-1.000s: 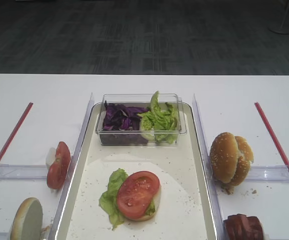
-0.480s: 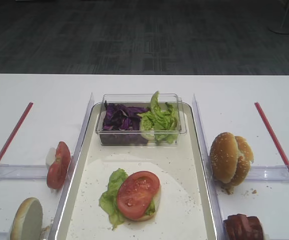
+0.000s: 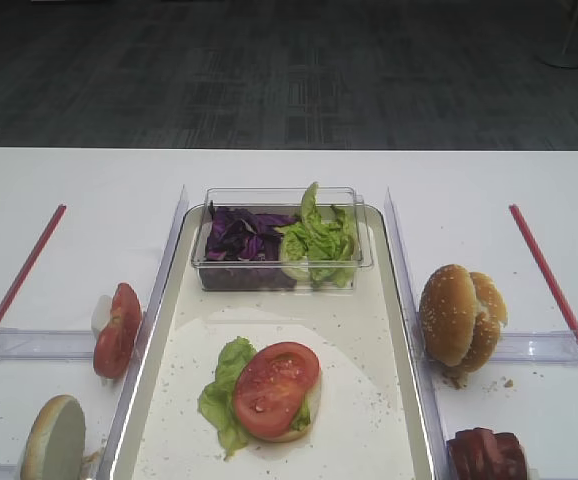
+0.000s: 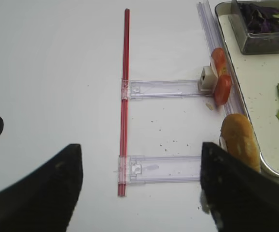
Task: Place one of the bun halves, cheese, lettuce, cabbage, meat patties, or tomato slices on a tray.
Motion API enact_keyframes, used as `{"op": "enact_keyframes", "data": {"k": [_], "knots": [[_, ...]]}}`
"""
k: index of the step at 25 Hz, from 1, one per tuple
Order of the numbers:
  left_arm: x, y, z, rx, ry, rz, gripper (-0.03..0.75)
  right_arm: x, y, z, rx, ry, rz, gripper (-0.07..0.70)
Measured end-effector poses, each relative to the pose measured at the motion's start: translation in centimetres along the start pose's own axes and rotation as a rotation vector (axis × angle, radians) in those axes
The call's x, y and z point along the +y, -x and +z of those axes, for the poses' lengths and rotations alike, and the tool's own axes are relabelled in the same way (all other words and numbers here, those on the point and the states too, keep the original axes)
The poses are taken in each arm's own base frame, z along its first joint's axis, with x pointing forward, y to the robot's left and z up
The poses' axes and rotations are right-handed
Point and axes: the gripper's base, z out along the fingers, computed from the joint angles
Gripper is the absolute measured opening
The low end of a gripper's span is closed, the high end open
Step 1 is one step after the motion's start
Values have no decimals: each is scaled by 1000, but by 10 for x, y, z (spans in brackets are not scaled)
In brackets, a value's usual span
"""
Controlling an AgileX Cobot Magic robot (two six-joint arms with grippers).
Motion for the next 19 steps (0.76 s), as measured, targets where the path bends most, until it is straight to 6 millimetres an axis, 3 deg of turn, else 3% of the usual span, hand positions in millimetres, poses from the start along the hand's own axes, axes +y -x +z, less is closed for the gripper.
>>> {"op": "enact_keyframes", "data": {"k": [19], "knots": [[0, 0, 0, 0, 0, 0, 472, 0, 0, 0, 0, 0, 0, 679]]}}
